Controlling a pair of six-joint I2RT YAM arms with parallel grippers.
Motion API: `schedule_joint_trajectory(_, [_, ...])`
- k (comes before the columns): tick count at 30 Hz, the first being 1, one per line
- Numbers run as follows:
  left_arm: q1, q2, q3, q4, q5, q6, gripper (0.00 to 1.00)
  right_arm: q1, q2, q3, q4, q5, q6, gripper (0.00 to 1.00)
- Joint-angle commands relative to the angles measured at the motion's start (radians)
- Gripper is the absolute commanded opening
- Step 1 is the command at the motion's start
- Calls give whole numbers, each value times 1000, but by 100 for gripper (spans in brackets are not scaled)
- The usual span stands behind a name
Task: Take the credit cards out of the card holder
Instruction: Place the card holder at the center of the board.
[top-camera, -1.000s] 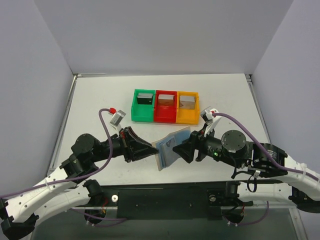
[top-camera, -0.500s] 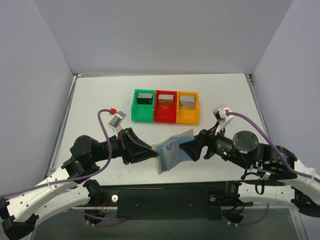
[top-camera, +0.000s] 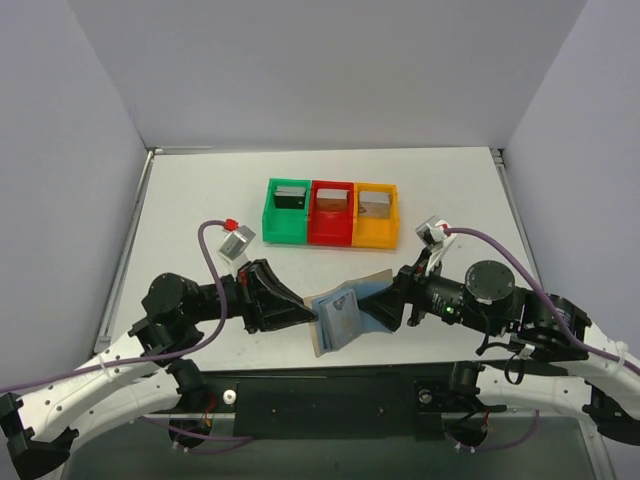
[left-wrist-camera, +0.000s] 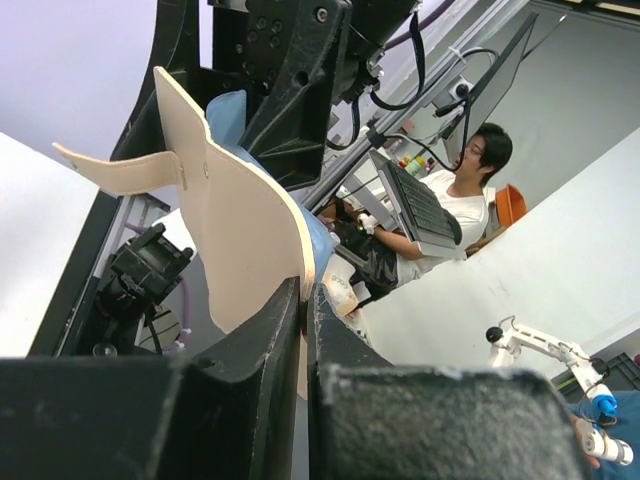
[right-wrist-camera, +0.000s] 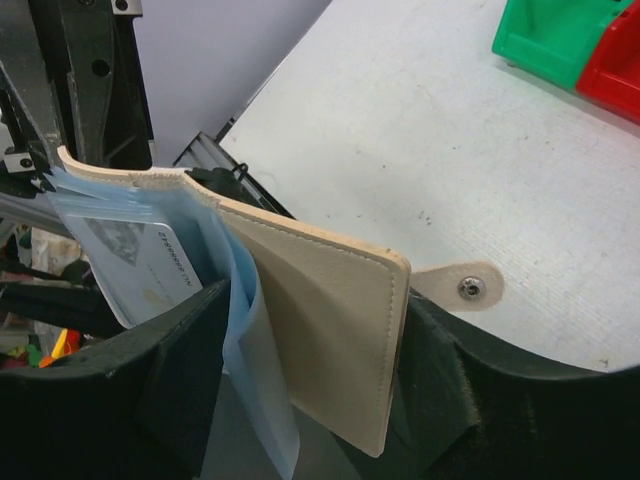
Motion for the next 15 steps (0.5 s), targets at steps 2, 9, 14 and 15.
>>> schedule_joint_trajectory(2, [-2,-10,-24,94,11,2,0,-48,4,-46,64,-101,7,45])
schedule_joint_trajectory(9, [27,-33,-98,50,-26,27,0,-135,2,-119,62,-130,24,22])
schedule_joint_trajectory(14, [77,-38,-141,-35,-45,45,0,-152,30,-155,61,-107,20,4])
schedule_joint_trajectory(15, [97,-40,-147,-77,-57,54,0,-154,42,-164,59,-90,17,1])
